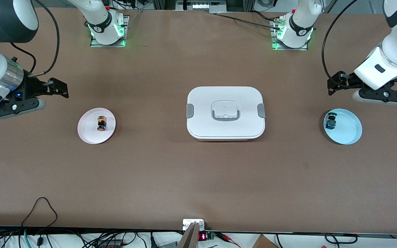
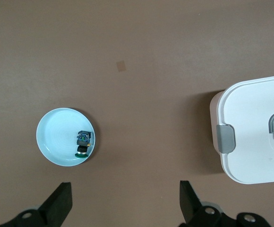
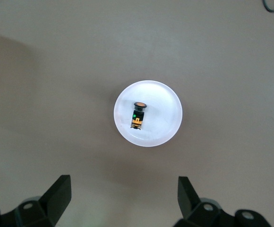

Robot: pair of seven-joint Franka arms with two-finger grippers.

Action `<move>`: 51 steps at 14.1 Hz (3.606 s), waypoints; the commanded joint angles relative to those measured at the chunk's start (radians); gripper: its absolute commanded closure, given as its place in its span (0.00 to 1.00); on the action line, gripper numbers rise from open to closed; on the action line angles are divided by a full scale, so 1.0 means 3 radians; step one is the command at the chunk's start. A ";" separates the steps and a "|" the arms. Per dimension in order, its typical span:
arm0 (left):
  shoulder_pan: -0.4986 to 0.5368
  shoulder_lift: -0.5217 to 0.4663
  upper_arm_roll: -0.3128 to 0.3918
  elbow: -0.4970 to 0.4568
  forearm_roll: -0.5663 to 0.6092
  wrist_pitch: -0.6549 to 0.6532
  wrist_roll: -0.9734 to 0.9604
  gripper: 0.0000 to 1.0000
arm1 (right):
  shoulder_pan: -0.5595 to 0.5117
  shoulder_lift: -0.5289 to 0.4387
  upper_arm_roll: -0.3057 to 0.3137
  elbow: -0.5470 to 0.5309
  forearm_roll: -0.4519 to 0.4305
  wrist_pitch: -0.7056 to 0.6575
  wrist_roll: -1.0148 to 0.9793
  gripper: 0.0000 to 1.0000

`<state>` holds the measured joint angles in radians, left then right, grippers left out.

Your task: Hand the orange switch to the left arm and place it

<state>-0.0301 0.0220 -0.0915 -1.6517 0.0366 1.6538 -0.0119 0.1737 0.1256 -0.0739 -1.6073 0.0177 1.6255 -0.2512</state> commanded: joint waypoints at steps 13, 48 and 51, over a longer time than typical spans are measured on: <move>0.0039 0.0049 -0.0038 0.0106 -0.0045 -0.0077 -0.0016 0.00 | 0.0029 0.0138 -0.0030 -0.1876 -0.0064 0.2132 -0.3114 0.00; 0.0120 0.0060 -0.0038 0.0096 -0.0050 -0.0169 -0.0016 0.00 | 0.0019 0.0865 -0.0015 -0.2073 -0.0074 0.3495 -0.4633 0.00; 0.0208 0.0106 -0.0038 0.0101 -0.0055 -0.0175 -0.0011 0.00 | 0.0019 0.0839 -0.0009 -0.1858 -0.0069 0.3096 -0.4995 0.00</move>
<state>0.0084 0.0302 -0.0924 -1.6510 0.0365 1.6228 -0.0133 0.1896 0.3915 -0.0836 -2.1999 0.0054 2.6245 -1.6666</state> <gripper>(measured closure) 0.000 0.000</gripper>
